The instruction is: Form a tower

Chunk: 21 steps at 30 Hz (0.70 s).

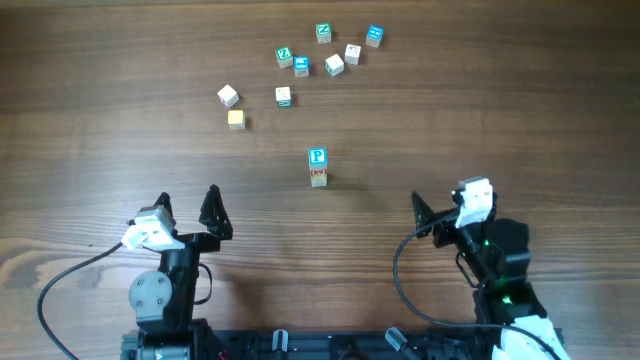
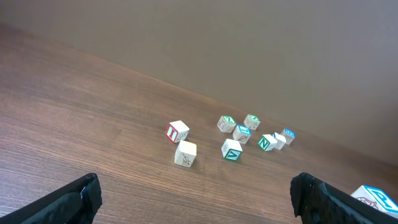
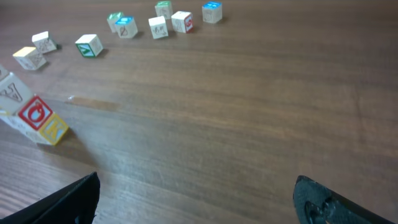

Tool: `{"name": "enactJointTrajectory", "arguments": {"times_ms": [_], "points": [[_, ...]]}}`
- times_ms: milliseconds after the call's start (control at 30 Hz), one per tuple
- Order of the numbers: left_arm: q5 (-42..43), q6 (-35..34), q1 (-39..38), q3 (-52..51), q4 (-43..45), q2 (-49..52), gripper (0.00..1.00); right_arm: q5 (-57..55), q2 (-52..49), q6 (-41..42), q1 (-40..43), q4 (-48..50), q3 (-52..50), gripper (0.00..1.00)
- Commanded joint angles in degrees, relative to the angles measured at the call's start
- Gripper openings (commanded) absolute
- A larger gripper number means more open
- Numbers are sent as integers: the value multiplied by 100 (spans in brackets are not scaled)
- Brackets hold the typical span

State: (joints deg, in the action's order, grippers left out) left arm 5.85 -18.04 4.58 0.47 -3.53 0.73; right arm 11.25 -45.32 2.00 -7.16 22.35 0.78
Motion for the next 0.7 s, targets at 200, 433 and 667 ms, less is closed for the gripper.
{"name": "enactJointTrajectory", "arguments": {"times_ms": [200, 433, 667], "points": [[-57, 111, 15, -15, -52, -50, 100, 46, 2153, -48, 225, -2057, -48, 100], [-57, 111, 15, -15, -52, -50, 100, -273, 3882, -240, 225, -2188, -46, 100], [-57, 111, 15, -15, -52, -50, 100, -262, 4513, -485, 227, -2181, -46, 100]]}}
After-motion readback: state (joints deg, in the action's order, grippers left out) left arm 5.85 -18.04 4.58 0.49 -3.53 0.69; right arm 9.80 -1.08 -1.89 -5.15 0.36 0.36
